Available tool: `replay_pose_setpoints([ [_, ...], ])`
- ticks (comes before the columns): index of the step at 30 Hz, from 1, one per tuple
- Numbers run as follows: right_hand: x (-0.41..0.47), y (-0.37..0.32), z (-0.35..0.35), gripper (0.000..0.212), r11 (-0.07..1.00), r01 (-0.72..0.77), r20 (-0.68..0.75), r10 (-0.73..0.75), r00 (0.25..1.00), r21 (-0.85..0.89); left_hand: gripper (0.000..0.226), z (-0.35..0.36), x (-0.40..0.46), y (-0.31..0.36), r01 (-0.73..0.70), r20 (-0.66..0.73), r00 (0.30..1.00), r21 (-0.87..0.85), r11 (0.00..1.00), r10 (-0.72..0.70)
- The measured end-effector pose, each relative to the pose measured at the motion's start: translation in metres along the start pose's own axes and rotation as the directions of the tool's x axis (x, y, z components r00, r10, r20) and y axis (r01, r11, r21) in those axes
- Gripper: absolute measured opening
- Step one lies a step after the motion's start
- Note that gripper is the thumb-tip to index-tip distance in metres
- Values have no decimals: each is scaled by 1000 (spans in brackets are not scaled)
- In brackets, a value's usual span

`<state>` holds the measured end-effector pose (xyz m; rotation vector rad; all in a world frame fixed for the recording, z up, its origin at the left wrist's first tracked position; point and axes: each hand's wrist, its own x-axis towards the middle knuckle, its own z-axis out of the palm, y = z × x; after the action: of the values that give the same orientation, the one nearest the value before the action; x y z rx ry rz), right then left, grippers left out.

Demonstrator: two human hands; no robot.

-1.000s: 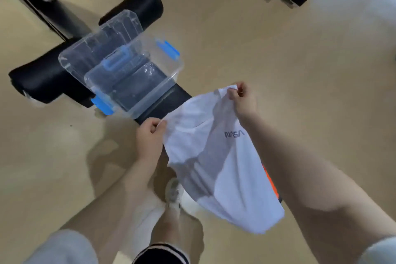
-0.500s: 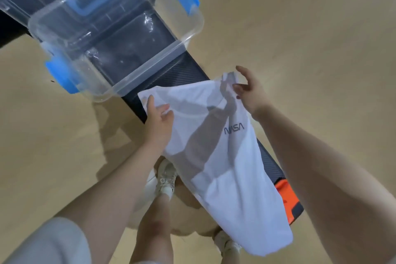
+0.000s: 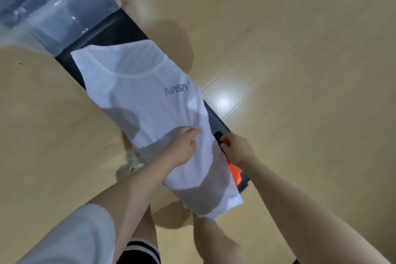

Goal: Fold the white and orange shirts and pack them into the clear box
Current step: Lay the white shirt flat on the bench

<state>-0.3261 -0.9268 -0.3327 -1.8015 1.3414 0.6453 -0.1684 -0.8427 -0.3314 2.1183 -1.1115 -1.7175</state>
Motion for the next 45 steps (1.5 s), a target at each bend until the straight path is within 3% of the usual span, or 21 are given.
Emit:
replay_pose_setpoints([
  [4,-21,31,25,24,991,65,-11,-64,998,118,49,33,2,-6,97,-159,986,258,961,-57],
  [7,-25,39,38,27,981,163,-97,-153,983,103,50,46,6,-7,104,-196,979,241,965,-56],
  [9,-26,37,39,19,967,157,-172,-123,977,201,48,47,5,-6,88,-222,974,215,973,-39],
  [11,-33,35,34,20,890,149,-194,-69,979,431,46,44,5,-4,16,-343,936,260,966,77],
  [13,-45,35,26,22,784,108,-99,-61,993,611,50,37,12,6,-131,-415,855,406,904,310],
  [14,-50,37,23,21,766,93,-52,-78,996,636,56,32,16,16,-213,-335,847,496,842,412],
  [15,-55,40,20,19,778,82,-19,-91,996,623,64,26,19,30,-282,-166,876,587,759,454],
  [18,-60,47,15,17,795,42,22,-69,997,605,82,18,32,62,-448,346,891,778,440,295],
  [20,-58,50,13,14,753,22,2,-31,1000,658,65,13,41,73,-519,477,854,809,278,207],
  [23,-54,54,13,13,671,-18,0,26,1000,741,28,1,59,86,-518,497,853,844,139,161],
  [25,-53,60,13,26,667,-96,120,9,993,739,24,-6,69,95,-502,481,863,848,167,154],
  [27,-56,70,14,38,761,-121,229,-37,973,637,22,-12,73,102,-512,481,857,835,201,187],
  [29,-61,80,12,25,777,-131,242,-28,970,616,19,-18,75,107,-519,490,854,822,235,176],
  [31,-69,88,1,15,695,-143,187,13,982,704,12,-25,77,114,-503,489,862,801,324,130],
  [33,-75,95,-14,18,579,-101,59,91,994,809,14,-31,79,128,-458,451,881,746,483,139],
  [35,-73,98,-31,22,445,-51,-51,214,975,894,18,-35,86,142,-444,377,894,665,600,244],
  [36,-68,101,-40,24,422,-28,-97,273,957,906,17,-34,90,149,-457,337,889,650,607,309],
  [39,-38,109,-51,17,594,-59,-240,411,879,802,19,-27,108,157,-444,231,879,715,540,417],
  [41,-18,113,-47,16,729,-174,-300,470,830,663,39,-20,118,144,-367,150,896,778,510,417],
  [43,-5,113,-37,32,814,-280,-336,487,806,509,56,-15,121,118,-286,70,926,775,564,372],
  [45,-1,99,-21,45,871,-250,-381,421,823,423,63,-13,118,85,-227,41,950,768,599,309],
])
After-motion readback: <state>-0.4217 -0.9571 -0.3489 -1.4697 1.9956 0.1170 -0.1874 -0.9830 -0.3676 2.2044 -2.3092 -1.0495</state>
